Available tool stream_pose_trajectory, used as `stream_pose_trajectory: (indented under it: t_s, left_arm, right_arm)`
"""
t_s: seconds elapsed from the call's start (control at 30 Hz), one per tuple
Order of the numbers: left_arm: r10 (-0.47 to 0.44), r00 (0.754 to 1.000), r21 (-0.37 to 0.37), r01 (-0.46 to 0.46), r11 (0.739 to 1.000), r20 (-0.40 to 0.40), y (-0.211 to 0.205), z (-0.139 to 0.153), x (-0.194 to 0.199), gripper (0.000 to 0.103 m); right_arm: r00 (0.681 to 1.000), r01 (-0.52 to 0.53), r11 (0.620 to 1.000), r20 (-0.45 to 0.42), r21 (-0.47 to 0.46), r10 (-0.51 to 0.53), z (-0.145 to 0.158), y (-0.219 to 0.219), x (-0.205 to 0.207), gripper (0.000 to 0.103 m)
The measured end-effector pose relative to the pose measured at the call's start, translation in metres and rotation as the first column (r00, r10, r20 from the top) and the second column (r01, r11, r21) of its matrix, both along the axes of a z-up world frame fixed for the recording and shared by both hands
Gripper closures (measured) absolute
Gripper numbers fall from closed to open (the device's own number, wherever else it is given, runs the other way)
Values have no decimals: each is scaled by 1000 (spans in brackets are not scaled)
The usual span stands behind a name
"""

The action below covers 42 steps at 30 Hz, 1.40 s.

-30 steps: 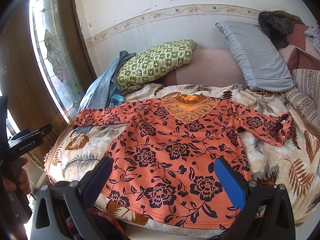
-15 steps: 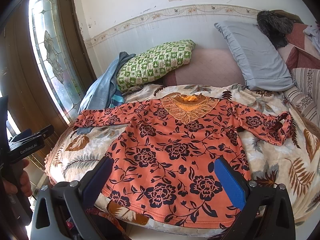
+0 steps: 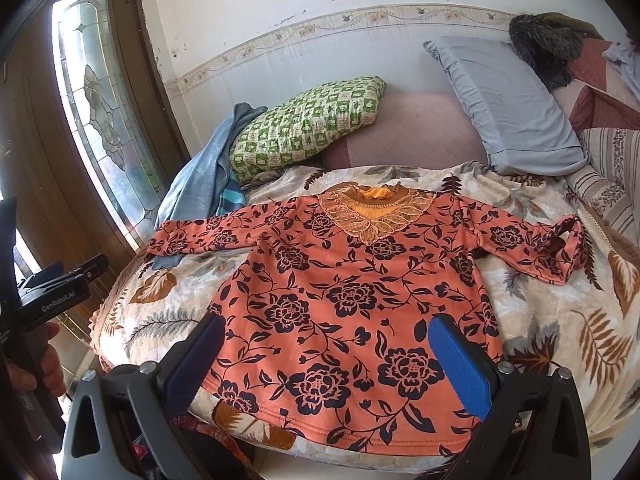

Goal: Fold small clothes

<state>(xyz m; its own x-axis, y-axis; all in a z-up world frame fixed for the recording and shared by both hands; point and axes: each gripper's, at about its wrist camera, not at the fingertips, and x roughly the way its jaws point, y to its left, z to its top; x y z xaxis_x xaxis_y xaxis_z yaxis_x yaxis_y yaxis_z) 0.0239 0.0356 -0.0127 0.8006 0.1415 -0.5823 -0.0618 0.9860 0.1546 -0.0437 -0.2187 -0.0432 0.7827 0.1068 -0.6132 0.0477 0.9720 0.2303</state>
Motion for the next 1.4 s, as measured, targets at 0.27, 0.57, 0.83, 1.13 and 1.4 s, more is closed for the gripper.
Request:
stream_pose_trajectory:
  t_s: [0.27, 0.57, 0.83, 1.13, 1.4]
  left_arm:
    - [-2, 1000, 4, 2, 1000, -2, -2, -1, 1, 0]
    - [-3, 1000, 9, 3, 1000, -14, -2, -5, 5, 0]
    - [-9, 1000, 17, 9, 1000, -13, -6, -7, 12, 0]
    - [-101, 995, -57, 101, 993, -9, -40, -13, 84, 0]
    - [-162, 979, -161, 141, 977, -124, -102, -81, 206, 0]
  right_arm:
    - [1000, 5, 999, -10, 32, -5, -4, -6, 4, 0]
    - [1000, 3, 999, -22, 38, -2, -9, -6, 7, 0]
    - [999, 6, 999, -38, 52, -4, -17, -10, 13, 0]
    - [991, 127, 990, -51, 56, -125, -26, -68, 35, 0]
    - [908, 419, 868, -132, 267, -398, -54, -220, 66, 0]
